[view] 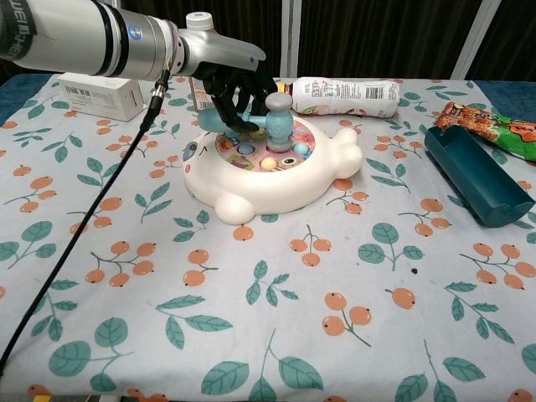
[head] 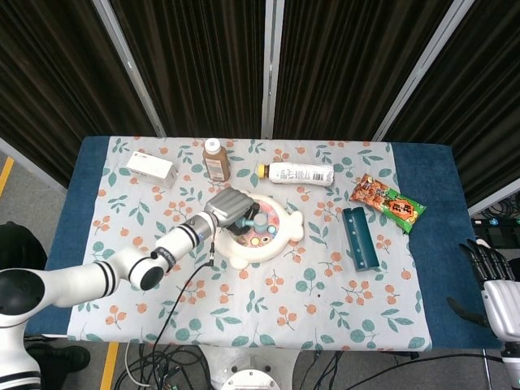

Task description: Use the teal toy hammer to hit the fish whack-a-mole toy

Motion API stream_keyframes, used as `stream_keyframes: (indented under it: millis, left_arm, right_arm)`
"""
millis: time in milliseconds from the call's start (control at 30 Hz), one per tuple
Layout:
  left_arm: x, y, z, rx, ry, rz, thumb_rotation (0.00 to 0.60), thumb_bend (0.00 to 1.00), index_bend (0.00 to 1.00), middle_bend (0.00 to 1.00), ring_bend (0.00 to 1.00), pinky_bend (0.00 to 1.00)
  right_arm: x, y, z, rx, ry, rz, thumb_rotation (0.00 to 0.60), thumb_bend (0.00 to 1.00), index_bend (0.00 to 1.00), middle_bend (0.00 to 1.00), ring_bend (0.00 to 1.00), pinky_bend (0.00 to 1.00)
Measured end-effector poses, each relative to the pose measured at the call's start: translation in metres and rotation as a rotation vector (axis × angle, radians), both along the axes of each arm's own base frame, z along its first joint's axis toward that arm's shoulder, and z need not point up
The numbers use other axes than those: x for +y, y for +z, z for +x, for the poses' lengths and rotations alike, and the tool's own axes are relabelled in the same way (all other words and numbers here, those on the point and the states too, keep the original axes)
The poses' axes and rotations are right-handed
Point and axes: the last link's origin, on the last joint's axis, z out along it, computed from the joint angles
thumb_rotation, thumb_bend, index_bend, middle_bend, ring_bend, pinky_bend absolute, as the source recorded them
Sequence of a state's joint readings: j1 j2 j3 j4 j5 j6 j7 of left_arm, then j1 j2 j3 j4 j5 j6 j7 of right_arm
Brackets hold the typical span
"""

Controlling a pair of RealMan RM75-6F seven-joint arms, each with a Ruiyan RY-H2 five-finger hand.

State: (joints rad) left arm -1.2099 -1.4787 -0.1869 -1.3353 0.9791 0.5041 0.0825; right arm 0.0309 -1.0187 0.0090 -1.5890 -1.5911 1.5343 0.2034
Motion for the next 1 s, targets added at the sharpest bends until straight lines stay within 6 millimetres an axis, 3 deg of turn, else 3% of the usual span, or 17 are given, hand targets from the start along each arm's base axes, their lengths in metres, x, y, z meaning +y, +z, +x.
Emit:
stream_keyframes:
  millis: [200,333,567,767,1000]
  left_arm:
    - [-0.003,0.011,0.001,-0.019,-0.004,0.009,0.6,0.57,0.61,0.6,0.51,0.67]
    - [-0.003,0.024,-0.013,-0.038,0.023,0.036,0.6,0.57,0.61,0.6,0.51,0.67]
    - [-0.012,0.043,-0.066,-0.05,0.101,0.115,0.6,0.57,0.61,0.59,0.5,0.6]
    - [-0.025,0.046,-0.114,-0.046,0.158,0.157,0.6,0.57,0.61,0.57,0.49,0.53]
    - [-0.024,0.04,-0.144,-0.056,0.231,0.167,0.6,0.56,0.59,0.56,0.48,0.52]
  right_arm:
    - [0.001,0.001,0.0,0.0,0.001,-0.004,0.6,0.09,0.0,0.05,0.0,0.0]
    - [0.0,0.002,0.0,0.001,0.004,-0.003,0.6,0.09,0.0,0.05,0.0,0.0]
    - [-0.004,-0.001,0.002,-0.001,0.019,0.012,0.6,0.09,0.0,0.05,0.0,0.0]
    - [-0.006,-0.002,0.004,0.002,0.024,0.018,0.6,0.09,0.0,0.05,0.0,0.0]
    - [-0.008,-0.003,0.009,0.012,0.035,0.021,0.6,0.09,0.0,0.05,0.0,0.0]
